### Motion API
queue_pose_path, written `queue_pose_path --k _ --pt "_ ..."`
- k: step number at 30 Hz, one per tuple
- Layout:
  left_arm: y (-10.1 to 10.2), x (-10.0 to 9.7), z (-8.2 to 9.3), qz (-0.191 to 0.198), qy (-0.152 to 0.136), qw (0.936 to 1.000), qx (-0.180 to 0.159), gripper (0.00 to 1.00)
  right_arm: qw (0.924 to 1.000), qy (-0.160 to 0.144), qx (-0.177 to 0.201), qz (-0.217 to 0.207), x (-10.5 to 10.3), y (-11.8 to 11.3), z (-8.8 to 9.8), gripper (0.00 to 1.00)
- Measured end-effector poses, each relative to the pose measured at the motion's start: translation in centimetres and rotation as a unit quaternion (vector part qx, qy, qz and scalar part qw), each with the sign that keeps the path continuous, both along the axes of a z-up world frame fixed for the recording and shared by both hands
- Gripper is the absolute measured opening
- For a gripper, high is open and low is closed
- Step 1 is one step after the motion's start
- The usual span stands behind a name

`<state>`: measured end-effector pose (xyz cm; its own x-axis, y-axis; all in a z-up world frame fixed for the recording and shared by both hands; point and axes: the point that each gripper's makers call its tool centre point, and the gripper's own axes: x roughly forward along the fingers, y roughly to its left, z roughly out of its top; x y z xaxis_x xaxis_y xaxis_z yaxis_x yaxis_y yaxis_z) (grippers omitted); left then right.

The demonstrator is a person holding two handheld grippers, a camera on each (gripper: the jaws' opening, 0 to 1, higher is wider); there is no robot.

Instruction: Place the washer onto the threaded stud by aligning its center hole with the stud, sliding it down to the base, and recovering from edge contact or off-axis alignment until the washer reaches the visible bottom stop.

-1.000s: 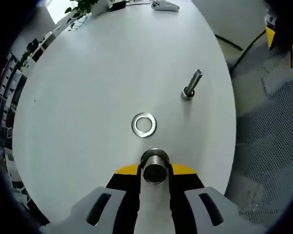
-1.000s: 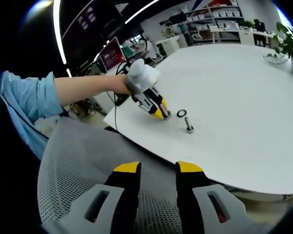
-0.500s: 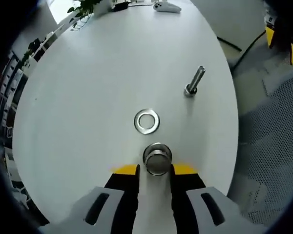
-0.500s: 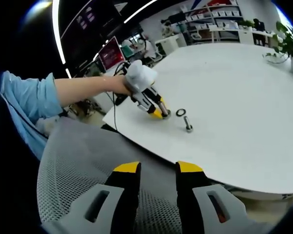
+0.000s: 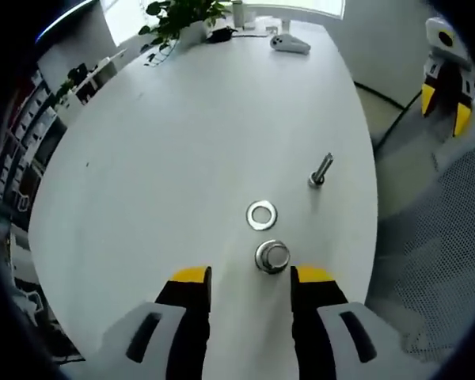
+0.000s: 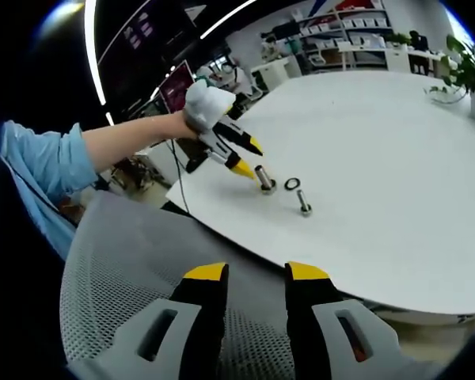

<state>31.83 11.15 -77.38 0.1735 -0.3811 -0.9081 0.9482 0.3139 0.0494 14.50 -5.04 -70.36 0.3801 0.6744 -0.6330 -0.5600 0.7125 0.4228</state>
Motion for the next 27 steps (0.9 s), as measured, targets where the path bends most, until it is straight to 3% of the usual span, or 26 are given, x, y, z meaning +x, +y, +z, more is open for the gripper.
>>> queue_pose_path --k 5,9,17,27 --pt "-2.2 0.2 1.0 -0.012 -0.010 0.9997 -0.019 0.42 1.0000 -0.001 0.001 -0.004 0.1 -0.1 0.0 0.31" --pt "-3.6 0.2 0.6 -0.029 -0.009 0.9994 -0.015 0.46 1.0000 -0.002 0.002 -0.007 0.1 -0.1 0.1 0.31" --pt "-5.6 0.1 -2.1 -0.085 -0.002 0.9959 0.028 0.45 0.9999 -0.004 0.005 -0.012 0.2 -0.1 0.2 0.31" --pt "-5.8 0.8 -6.0 -0.093 0.022 0.9925 0.076 0.41 0.9999 -0.003 0.009 -0.013 0.2 0.0 0.2 0.31"
